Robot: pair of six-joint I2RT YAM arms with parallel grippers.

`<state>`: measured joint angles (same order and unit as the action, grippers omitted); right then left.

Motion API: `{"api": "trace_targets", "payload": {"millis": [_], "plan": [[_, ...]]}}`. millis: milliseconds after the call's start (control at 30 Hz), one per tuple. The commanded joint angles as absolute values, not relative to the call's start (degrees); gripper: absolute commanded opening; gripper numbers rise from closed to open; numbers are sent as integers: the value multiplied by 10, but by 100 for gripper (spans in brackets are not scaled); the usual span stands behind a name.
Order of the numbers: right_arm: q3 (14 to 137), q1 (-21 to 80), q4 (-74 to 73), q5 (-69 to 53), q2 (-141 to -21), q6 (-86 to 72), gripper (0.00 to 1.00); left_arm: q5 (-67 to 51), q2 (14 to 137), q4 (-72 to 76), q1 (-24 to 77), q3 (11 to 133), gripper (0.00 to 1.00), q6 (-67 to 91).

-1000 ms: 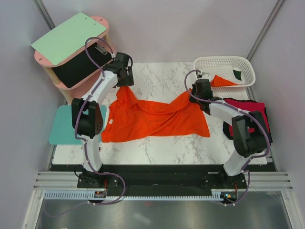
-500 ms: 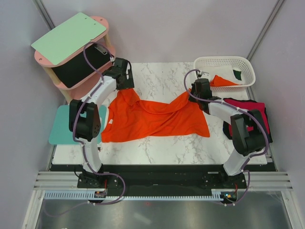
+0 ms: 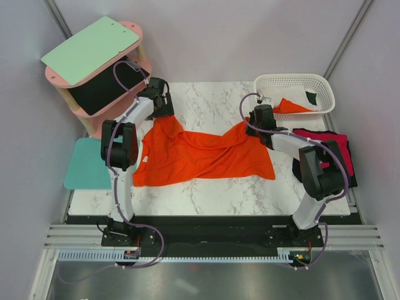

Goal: Fold and stack the t-shirts
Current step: Flatten out the tshirt

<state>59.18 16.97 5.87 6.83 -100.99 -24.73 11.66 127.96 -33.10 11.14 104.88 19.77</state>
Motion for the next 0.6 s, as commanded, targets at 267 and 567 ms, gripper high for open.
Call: {"api": "trace_targets", "payload": {"millis": [267, 567], "plan": [[591, 168, 88, 63, -1016, -255, 4, 70, 1319, -316, 112, 1134, 69, 186], [590, 167, 87, 61, -1014, -256, 4, 102, 1308, -316, 112, 1114, 83, 177]]}}
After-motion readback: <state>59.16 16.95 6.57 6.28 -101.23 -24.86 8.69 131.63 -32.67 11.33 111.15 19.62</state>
